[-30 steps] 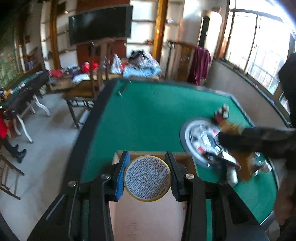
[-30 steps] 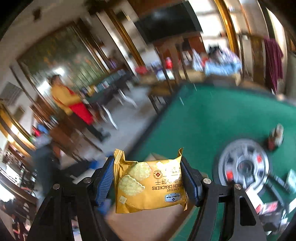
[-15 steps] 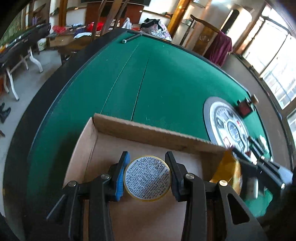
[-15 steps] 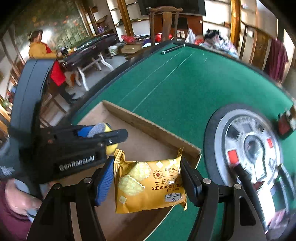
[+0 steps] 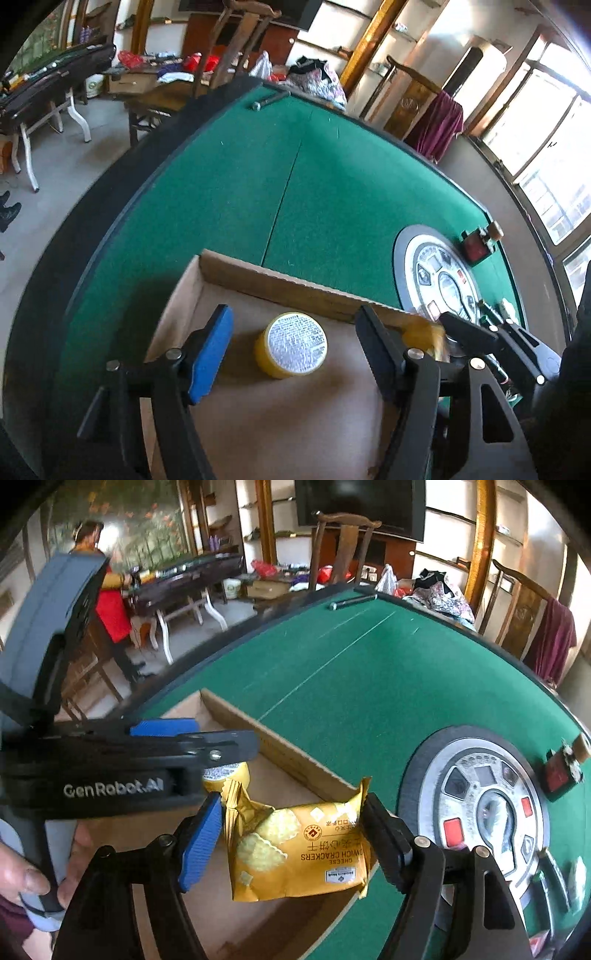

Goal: Organize objects
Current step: 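Carry both items into the cardboard box and open both grippers, then grasp the white plastic bottle on the table with the left gripper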

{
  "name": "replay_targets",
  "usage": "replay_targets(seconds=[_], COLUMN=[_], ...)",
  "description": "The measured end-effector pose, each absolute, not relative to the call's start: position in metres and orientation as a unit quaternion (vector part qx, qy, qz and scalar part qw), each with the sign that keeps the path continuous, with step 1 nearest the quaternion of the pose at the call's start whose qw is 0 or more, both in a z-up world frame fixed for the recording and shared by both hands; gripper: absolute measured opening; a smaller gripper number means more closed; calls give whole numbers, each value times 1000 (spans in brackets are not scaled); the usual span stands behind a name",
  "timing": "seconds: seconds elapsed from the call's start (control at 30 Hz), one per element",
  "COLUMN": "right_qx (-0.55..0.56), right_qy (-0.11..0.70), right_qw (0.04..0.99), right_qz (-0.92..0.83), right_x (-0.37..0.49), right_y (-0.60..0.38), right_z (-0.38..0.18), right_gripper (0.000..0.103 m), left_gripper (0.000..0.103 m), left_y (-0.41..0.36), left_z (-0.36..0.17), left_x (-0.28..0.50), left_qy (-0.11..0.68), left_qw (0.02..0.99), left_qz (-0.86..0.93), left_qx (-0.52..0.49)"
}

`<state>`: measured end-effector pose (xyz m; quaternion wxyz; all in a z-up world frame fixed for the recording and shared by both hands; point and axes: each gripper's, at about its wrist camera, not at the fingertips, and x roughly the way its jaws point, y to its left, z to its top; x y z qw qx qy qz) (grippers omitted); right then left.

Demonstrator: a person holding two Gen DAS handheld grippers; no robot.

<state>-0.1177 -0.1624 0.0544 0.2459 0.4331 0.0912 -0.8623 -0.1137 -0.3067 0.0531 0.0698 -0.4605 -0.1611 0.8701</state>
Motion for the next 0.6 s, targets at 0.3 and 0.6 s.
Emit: replay_targets(seconds=[0.3, 0.6], right_qx=[467, 363], right_qy=[25, 14], right_qw=[278, 212], right_qz=[-839, -907], right_x=[-123, -53], right_y=[-162, -66], right_z=[62, 127], right_gripper=[88, 88], left_gripper=[78, 85], left_y=[-317, -279], left_z=[86, 116], left_x=[-72, -31], left_qy=[-166, -135], left_qw=[35, 83], left_qz=[888, 889], left_qx=[-427, -430])
